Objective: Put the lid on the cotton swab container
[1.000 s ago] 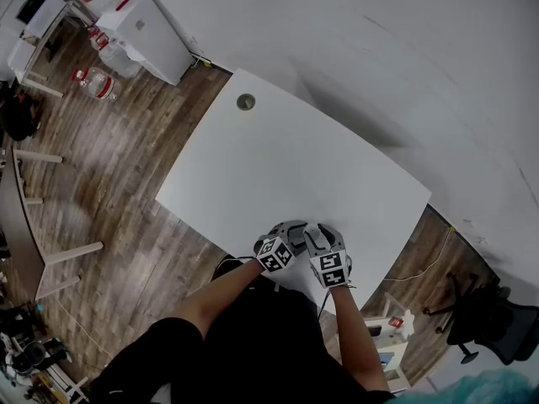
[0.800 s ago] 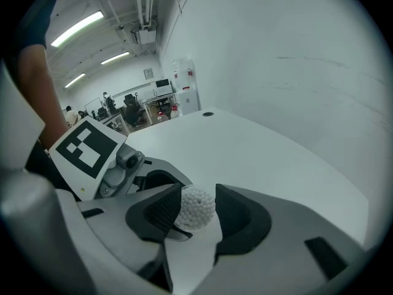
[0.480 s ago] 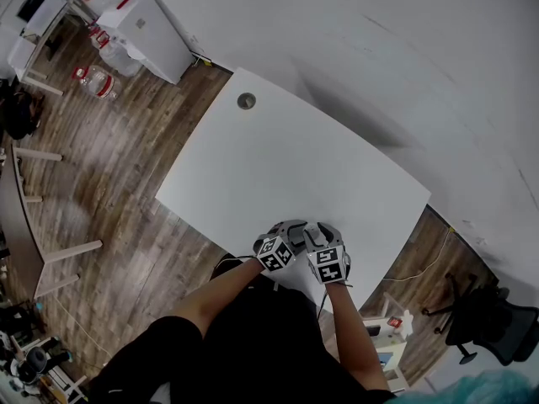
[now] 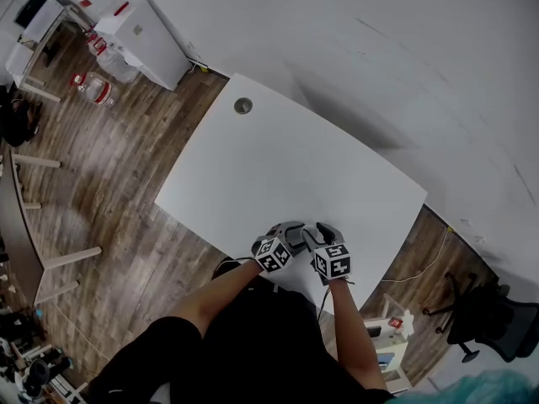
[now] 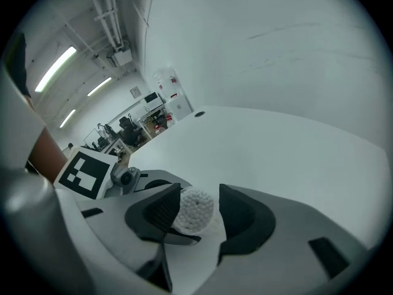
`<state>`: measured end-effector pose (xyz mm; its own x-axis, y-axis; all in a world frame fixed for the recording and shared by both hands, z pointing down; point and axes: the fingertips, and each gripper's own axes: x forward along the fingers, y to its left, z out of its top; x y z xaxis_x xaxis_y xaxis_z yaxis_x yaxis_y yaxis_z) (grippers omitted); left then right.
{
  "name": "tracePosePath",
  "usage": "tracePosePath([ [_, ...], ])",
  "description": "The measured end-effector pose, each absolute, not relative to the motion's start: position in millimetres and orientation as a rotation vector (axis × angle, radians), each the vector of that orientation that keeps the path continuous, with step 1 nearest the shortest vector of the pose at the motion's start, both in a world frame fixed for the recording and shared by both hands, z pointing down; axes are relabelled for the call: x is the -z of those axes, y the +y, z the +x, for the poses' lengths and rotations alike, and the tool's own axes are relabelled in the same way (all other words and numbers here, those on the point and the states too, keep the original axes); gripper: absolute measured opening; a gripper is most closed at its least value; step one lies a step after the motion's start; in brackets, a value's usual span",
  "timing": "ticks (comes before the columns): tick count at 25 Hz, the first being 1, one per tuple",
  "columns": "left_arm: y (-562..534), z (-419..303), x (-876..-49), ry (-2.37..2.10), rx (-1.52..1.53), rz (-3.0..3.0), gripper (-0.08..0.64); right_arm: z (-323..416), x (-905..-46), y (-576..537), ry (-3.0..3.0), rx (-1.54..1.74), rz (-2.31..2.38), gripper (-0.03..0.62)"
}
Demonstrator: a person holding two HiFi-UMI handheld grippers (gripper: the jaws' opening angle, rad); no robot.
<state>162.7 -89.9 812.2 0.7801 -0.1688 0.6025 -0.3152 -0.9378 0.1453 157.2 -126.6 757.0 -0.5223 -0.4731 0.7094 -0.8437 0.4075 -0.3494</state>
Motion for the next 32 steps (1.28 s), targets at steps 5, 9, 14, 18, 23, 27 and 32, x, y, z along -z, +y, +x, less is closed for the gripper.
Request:
tracePosePath([
  [5,-89,155,-808,-0.368,-0.887,2.733,0.242,170,-741,-130,-2.177,-0.951,1.2,0.201],
  [9,-88,146,-804,-0.361,-0.885,2.74,0.264,188,-733,-127,-2.167,-0.972,1.276,0.201],
  [14,-81,136,-794,-0.354,-0.851,2.745,0.275,198,-723,-117,-2.153,-0.928,1.354,0.2],
  [18,-74,125,-781,-0.374,-0.773,2.73,0.275,192,-706,-109,-2.171,-0.85,1.415,0.201],
  [23,-61,102,-769,-0.39,-0.713,2.664,0.275,181,-686,-97,-2.206,-0.805,1.457,0.201],
  [27,-50,73,-749,-0.449,-0.674,2.678,0.252,172,-669,-84,-2.212,-0.787,1.484,0.201],
  [32,-32,42,-728,-0.47,-0.665,2.671,0.026,145,-644,-58,-2.219,-0.741,1.561,0.199],
])
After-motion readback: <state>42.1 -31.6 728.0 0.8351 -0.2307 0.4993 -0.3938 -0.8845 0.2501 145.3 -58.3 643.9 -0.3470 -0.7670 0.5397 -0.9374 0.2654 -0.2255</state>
